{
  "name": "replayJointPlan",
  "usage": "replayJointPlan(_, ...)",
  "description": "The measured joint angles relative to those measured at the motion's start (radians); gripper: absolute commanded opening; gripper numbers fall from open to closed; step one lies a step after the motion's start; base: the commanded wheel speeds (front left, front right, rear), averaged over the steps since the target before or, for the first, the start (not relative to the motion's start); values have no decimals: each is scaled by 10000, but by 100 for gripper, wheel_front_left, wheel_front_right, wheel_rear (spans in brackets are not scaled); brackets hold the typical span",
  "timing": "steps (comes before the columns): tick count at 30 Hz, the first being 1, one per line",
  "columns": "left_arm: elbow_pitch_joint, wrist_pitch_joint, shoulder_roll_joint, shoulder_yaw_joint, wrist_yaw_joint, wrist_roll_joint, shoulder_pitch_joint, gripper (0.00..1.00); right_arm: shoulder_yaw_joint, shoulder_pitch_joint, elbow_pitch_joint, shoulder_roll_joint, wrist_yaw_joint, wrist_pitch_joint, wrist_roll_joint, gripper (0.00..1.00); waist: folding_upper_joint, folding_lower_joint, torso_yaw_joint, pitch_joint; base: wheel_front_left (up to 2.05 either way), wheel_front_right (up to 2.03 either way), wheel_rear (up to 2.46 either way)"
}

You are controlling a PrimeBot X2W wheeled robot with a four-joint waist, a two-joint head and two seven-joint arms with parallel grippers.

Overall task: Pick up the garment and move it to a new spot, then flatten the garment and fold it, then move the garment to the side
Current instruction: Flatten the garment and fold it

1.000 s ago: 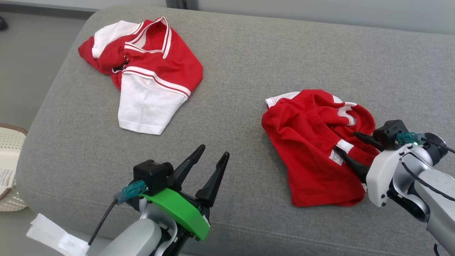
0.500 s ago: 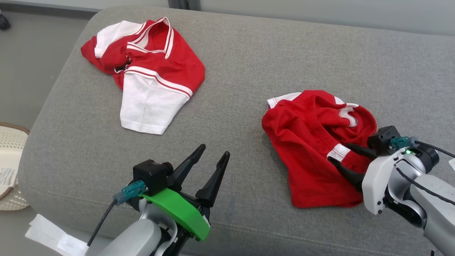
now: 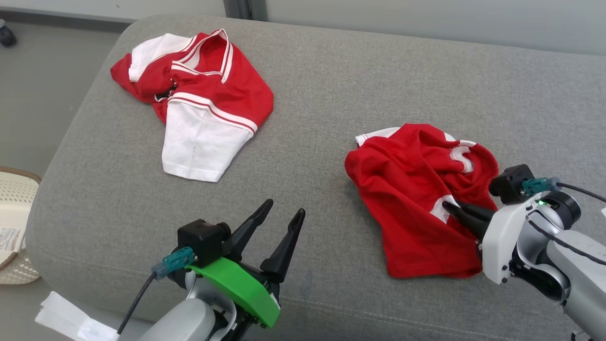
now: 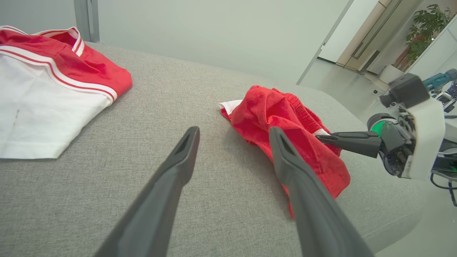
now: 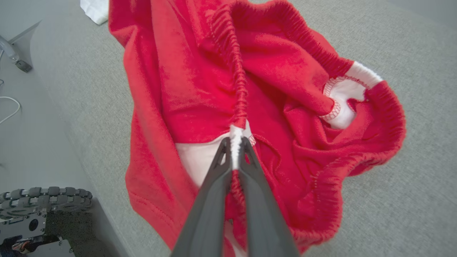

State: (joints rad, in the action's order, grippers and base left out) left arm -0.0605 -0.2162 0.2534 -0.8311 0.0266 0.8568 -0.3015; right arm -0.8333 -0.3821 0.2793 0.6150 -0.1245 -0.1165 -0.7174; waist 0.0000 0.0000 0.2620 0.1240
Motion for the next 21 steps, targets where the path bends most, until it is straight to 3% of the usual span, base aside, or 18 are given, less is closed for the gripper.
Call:
replayJointPlan(8, -29, 10, -286, -73, -4, 138, 89, 100, 353, -75, -930, -476, 2, -167, -1975, 0, 0, 0, 147, -152, 0, 0, 0)
replayJointPlan(21, -355, -29, -1070, -341, -146, 470, 203, 100, 792, -1982, -3329, -600, 2, -1166, -3833, 0, 0, 0, 549, -626, 0, 0, 0)
